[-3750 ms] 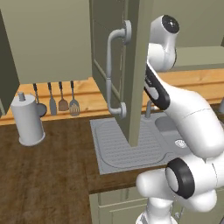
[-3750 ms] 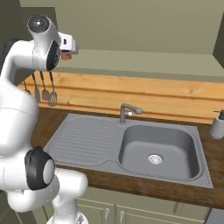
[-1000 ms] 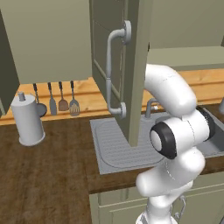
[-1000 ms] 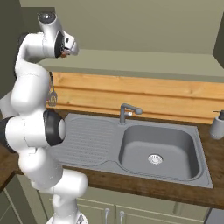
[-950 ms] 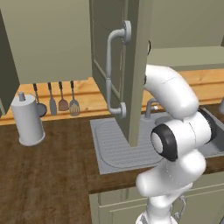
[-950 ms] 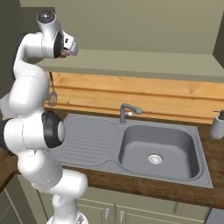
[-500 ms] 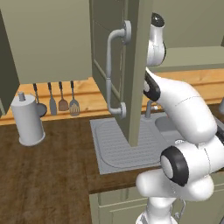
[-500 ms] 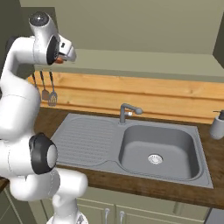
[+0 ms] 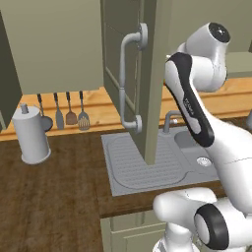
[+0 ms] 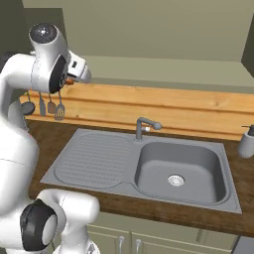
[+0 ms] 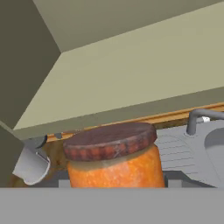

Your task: From the different types of pastries on the counter, select a croissant and place it on the cutting board. Then retrieve a jar of jam from the cabinet and place it alongside the croissant on the cutting board.

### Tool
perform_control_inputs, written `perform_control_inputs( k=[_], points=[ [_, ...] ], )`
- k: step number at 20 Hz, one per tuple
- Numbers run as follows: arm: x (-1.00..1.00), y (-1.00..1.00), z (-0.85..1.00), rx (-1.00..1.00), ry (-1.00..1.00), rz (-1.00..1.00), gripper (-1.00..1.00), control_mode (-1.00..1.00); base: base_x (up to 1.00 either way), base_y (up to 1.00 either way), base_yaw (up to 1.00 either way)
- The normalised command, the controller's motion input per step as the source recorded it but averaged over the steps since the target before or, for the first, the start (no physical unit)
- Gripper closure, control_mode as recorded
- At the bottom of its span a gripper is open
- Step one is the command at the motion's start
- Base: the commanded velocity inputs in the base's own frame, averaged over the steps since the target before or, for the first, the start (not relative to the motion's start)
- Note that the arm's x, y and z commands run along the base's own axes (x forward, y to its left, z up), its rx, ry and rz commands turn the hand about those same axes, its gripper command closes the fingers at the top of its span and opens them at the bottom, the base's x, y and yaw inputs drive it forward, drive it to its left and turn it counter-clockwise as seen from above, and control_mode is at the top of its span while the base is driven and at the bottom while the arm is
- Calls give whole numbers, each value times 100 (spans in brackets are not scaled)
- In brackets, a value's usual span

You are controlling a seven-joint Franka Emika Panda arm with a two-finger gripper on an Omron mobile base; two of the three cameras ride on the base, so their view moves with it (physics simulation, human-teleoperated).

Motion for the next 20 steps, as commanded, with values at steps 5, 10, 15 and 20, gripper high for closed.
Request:
perform_control_inputs(
  k=[5, 10, 15, 20],
  points=[
    [-100, -16, -3, 0, 0, 2, 100, -100, 0, 0, 0],
    [-98, -15, -10, 0, 0, 7, 100, -100, 0, 0, 0],
    [-47, 12, -6, 0, 0, 1, 100, -100, 0, 0, 0],
    [-11, 13, 0, 0, 0, 0, 100, -100, 0, 0, 0]
  ],
)
